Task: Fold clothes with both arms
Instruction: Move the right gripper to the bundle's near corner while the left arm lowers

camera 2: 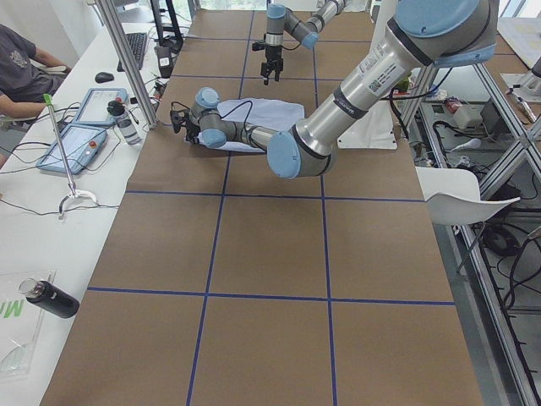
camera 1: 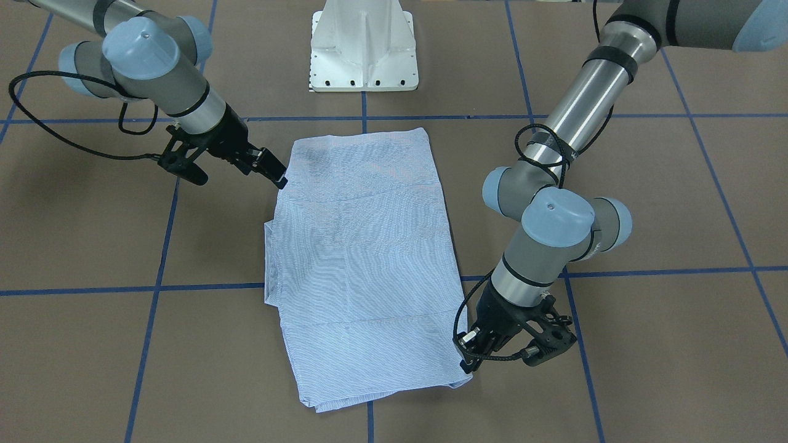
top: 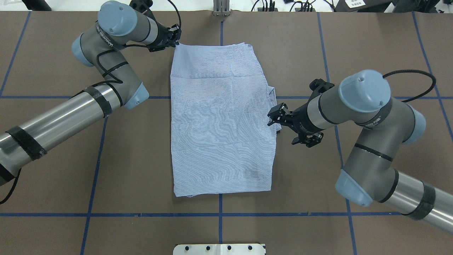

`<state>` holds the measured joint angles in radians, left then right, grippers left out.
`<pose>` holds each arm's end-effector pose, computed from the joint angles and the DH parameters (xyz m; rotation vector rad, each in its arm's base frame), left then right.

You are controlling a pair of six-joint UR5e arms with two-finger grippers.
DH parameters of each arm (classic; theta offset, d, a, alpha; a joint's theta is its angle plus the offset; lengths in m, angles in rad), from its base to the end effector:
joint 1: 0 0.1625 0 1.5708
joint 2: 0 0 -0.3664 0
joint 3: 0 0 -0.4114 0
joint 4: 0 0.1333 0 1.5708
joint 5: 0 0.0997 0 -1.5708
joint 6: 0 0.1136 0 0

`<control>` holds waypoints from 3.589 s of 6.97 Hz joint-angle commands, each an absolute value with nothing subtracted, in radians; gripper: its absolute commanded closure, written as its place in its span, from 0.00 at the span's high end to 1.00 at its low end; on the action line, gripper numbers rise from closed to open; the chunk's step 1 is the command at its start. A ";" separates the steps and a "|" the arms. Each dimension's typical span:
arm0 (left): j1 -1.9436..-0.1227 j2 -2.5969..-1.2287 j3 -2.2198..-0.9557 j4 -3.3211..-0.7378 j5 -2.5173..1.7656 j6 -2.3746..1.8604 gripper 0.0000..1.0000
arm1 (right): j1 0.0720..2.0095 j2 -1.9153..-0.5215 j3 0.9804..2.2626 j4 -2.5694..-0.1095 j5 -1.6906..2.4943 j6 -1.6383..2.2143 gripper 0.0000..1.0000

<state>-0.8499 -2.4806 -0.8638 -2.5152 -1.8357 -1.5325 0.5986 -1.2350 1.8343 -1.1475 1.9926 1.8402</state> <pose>0.4721 -0.6942 0.2587 0.2816 1.1470 -0.5652 -0.4475 -0.4103 0.2453 -0.2168 -1.0700 0.5664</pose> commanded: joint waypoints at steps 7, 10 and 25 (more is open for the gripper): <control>-0.874 -2.487 -0.881 -2.513 -1.839 -1.526 0.65 | 0.318 -1.281 1.836 -1.163 1.681 2.153 0.87; -0.874 -2.477 -0.887 -2.513 -1.839 -1.528 0.65 | 0.310 -1.264 1.839 -1.199 1.678 2.175 0.06; -0.555 -1.967 -1.753 -2.246 -1.772 -1.960 0.71 | 0.341 -1.252 1.936 -1.315 1.683 2.174 0.00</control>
<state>-0.6449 -1.9994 -1.6863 -2.2844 -1.8312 -1.8871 0.3406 -1.2506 1.9343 -1.3146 1.6817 2.1737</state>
